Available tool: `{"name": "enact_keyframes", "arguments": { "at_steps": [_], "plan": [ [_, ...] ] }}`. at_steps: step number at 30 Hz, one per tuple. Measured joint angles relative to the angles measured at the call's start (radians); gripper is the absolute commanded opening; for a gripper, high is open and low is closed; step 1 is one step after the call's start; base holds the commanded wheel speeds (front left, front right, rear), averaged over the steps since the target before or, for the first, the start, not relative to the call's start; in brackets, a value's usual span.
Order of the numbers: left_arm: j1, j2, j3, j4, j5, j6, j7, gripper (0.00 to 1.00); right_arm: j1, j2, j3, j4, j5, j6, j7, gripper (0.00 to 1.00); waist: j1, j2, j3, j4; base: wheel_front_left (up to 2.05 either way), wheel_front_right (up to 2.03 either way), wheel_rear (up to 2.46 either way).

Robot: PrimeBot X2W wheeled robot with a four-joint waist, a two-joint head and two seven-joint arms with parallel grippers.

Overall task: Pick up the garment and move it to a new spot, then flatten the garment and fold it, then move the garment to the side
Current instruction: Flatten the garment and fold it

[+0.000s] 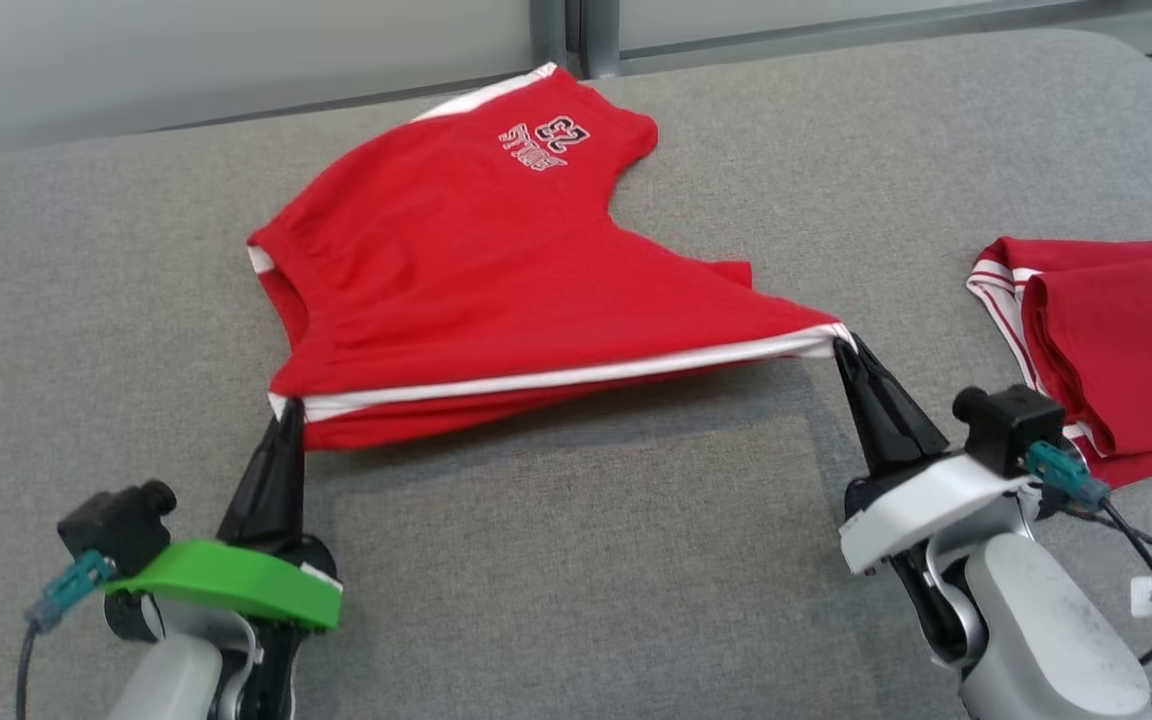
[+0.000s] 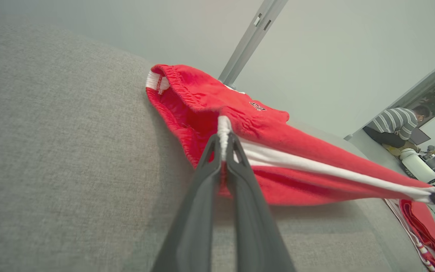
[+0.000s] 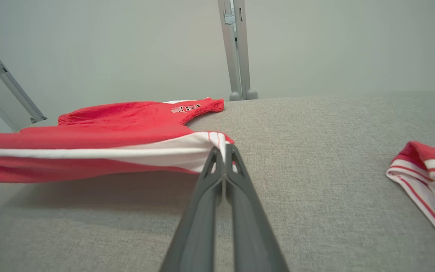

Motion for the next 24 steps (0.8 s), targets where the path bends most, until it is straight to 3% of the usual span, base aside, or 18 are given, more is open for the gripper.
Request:
{"name": "enact_keyframes", "arguments": {
  "at_steps": [12, 24],
  "plan": [
    [0.313, -0.065, 0.029, -0.166, 0.133, 0.041, 0.0, 0.0, 0.308, 0.011, -0.087, -0.167, -0.044, 0.0, 0.013, 0.0, -0.0001, 0.0, -0.137, 0.013, 0.0, 0.0, 0.0],
    [0.514, -0.105, 0.017, -0.251, 0.167, 0.057, -0.001, 0.0, 0.527, 0.03, -0.13, -0.359, -0.058, 0.0, 0.109, 0.0, -0.0001, 0.0, -0.206, -0.018, 0.0, 0.0, 0.0]
  ]
}}
